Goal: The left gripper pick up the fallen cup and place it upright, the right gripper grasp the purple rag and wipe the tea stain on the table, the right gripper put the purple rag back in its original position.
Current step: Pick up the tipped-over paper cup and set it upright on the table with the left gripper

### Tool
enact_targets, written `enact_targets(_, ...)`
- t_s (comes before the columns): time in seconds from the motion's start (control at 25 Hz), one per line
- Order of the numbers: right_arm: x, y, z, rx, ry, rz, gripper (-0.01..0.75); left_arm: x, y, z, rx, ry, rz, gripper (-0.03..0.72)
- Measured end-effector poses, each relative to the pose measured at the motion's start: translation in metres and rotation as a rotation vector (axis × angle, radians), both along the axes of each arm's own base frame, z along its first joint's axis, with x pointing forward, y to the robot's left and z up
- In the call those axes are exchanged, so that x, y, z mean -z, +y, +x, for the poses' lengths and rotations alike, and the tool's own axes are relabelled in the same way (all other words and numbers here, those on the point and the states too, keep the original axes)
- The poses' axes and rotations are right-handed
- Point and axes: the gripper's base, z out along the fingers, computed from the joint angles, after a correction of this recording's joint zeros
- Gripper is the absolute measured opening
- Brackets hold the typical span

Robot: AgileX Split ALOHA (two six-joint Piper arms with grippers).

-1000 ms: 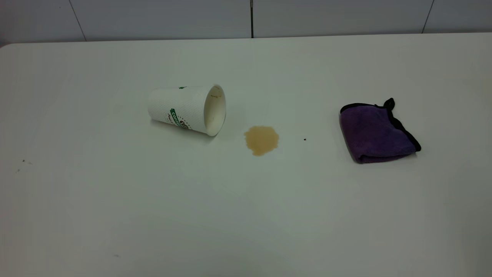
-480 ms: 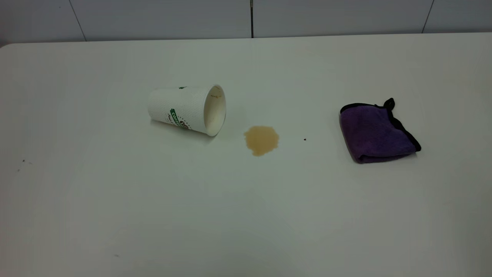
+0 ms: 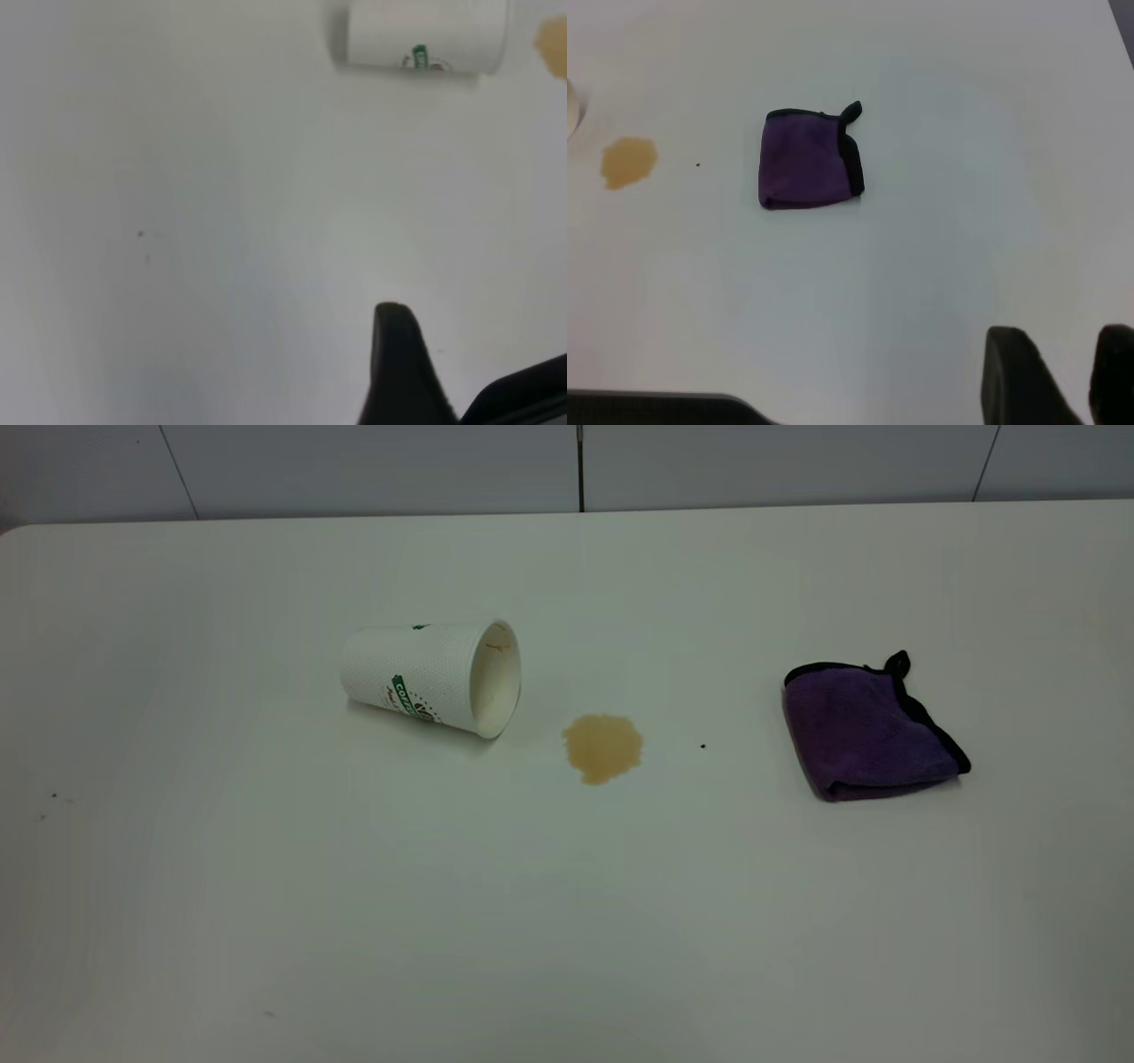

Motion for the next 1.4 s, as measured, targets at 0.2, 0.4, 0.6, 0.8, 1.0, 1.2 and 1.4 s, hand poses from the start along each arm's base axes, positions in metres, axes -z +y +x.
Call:
enact_targets(0.2,0.000,0.000,0.000,0.000,0.000,0.000,0.238,0.040,-0.047,0.033,0.154,0.065,0.023,0.557)
enact_targets(0.4,0.000,0.000,0.000,0.000,0.000,0.000,0.238,0.070,-0.101,0.067,0.244,0.102,0.022,0.564)
enact_targets(0.6,0.000,0.000,0.000,0.000,0.000,0.000,0.238,0.099,-0.148,0.099,0.305,0.138,0.050,0.564)
enact_targets(0.8,0.000,0.000,0.000,0.000,0.000,0.000,0.238,0.118,-0.181,0.128,0.341,0.144,0.211,0.564)
enact_targets(1.0,0.000,0.000,0.000,0.000,0.000,0.000,0.238,0.134,-0.198,0.156,0.133,0.089,0.298,0.564)
enact_targets(1.2,0.000,0.000,0.000,0.000,0.000,0.000,0.238,0.148,-0.216,0.171,0.008,-0.040,0.359,0.564)
enact_targets(1.4,0.000,0.000,0.000,0.000,0.000,0.000,0.238,0.173,-0.228,0.178,-0.078,-0.129,0.418,0.564)
